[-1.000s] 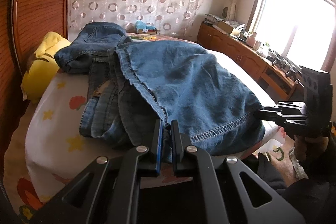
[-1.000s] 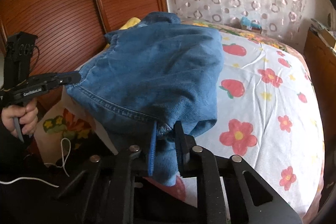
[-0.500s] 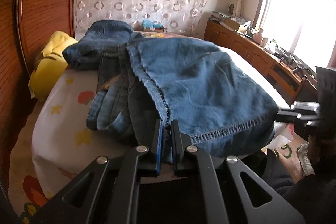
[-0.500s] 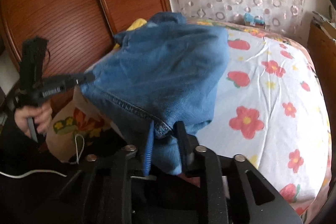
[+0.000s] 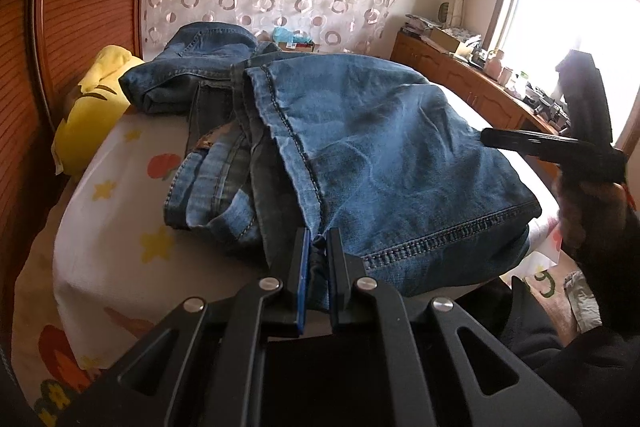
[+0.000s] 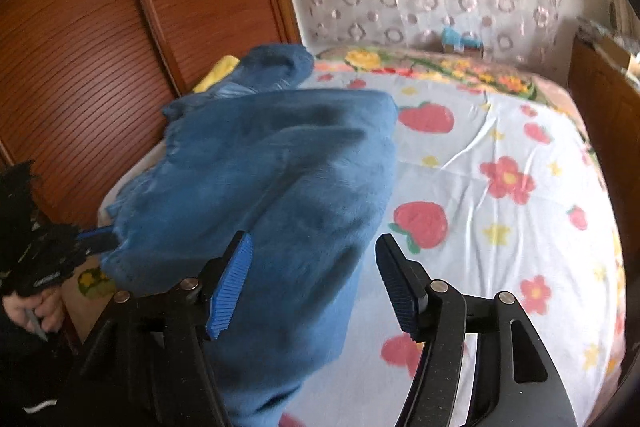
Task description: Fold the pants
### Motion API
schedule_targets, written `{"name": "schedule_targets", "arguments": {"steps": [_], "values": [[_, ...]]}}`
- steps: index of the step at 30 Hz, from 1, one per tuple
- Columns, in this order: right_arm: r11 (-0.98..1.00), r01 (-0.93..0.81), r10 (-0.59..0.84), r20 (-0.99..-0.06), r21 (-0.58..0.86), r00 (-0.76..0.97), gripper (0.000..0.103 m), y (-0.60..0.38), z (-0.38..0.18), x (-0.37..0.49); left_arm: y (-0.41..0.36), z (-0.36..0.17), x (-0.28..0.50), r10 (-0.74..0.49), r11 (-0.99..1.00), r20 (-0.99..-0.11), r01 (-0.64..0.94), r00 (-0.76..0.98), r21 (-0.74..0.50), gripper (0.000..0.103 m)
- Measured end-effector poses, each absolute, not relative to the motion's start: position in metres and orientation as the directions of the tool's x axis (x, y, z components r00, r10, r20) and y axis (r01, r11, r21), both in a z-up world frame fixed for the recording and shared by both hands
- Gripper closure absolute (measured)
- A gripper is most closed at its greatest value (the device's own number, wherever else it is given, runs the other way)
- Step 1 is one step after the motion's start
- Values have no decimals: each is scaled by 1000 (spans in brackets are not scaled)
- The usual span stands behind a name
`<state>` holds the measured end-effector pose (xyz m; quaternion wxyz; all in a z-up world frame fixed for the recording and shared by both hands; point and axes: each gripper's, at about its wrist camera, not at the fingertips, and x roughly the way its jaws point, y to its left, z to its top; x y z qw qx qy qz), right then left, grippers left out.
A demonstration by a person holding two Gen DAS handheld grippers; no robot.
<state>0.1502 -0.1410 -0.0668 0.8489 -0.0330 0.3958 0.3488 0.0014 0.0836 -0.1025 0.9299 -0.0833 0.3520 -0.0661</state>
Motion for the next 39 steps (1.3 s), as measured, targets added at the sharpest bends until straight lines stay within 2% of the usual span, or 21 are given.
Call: {"name": "schedule_targets", "arguments": {"steps": [12,13,14,15,16,18,22,27,31,35,39], "values": [[731,-588,602,-734,347,314,38,-125,-107,186,85,-110,2,-189,976,-655,65,732,-209,97],[721,-593,614,-727,358,307,51,-124,-106,185,86,-110,2,-191,976,-656,67,731,-209,97],[707,-601,628,-721,372,292,59,-124,-105,184,86,-110,2,-192,975,-656,67,730,-210,97],[695,-611,639,-716,379,282,80,-123,-104,182,85,-110,3,-194,975,-655,69,730,-211,97],[676,-627,654,-707,388,267,89,-121,-100,180,85,-109,2,-197,974,-653,72,731,-213,97],[653,-661,673,-684,370,282,93,-118,-82,173,84,-105,0,-197,975,-645,79,738,-208,97],[603,-741,716,-611,297,338,95,-108,-17,157,82,-80,-9,-207,972,-594,93,777,-217,97],[576,-795,726,-565,188,392,95,-96,53,149,79,-25,-11,-216,970,-499,128,839,-205,97],[623,-770,702,-535,140,470,95,-116,88,155,67,12,2,-231,970,-442,171,866,-173,97],[713,-673,653,-536,197,535,95,-184,76,175,38,22,24,-294,955,-433,251,852,-155,97],[803,-561,542,-639,202,546,95,-238,21,183,-8,-10,56,-368,928,-537,340,759,-154,97]]}}
